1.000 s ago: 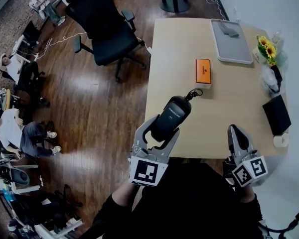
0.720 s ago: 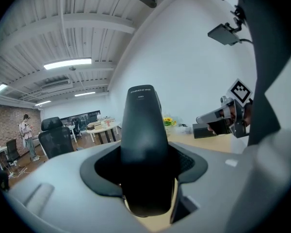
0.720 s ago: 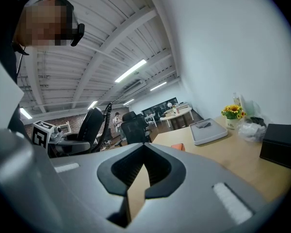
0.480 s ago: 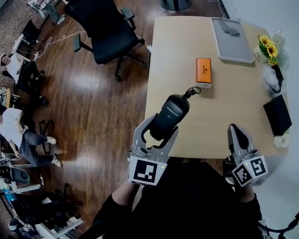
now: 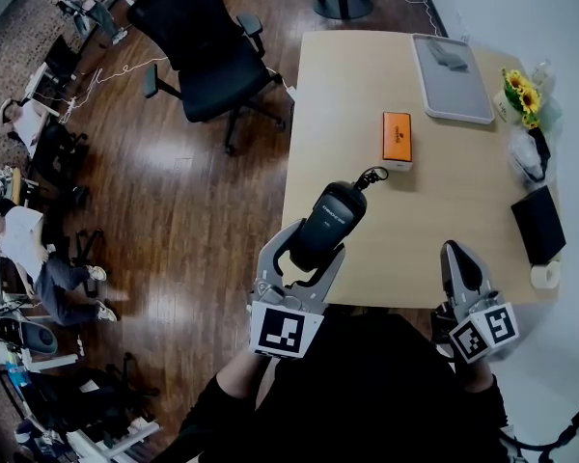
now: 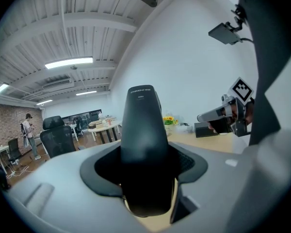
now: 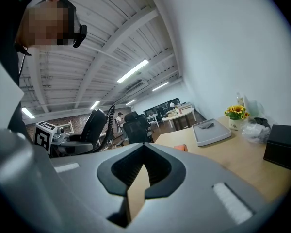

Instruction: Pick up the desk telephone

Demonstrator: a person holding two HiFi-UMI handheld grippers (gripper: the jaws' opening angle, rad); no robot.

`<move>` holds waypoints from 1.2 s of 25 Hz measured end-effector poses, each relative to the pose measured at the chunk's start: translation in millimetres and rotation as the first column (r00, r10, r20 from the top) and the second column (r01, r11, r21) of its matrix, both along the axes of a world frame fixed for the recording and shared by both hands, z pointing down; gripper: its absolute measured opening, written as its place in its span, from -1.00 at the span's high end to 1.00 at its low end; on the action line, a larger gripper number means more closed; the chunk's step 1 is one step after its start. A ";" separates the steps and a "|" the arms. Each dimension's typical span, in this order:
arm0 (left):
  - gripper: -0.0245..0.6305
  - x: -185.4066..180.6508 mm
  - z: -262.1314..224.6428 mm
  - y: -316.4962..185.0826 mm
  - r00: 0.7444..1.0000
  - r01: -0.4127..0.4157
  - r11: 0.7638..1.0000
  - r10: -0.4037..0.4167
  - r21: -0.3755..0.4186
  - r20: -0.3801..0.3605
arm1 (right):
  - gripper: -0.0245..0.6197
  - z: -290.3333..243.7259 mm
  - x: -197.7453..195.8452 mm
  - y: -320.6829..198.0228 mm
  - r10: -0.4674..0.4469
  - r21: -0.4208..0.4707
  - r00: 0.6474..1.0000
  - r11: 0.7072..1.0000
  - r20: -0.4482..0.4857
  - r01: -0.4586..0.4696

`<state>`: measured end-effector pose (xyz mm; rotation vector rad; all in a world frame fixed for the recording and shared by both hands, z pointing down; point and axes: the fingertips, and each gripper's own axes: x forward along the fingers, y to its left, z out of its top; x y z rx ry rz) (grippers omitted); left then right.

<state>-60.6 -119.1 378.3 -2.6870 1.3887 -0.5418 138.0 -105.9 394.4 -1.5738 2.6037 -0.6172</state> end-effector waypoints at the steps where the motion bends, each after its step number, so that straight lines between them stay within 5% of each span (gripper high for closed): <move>1: 0.13 -0.3 -0.3 -0.1 1.000 0.001 1.000 -0.001 0.001 -0.001 | 0.92 -0.2 -0.6 0.1 -0.003 0.001 1.000 1.000 -0.001 0.003; 30: 0.12 -2.8 20.0 1.1 1.000 -0.005 0.999 0.006 -0.036 0.028 | 0.92 -0.3 -7.1 2.5 -0.024 0.016 1.000 1.000 -0.015 0.024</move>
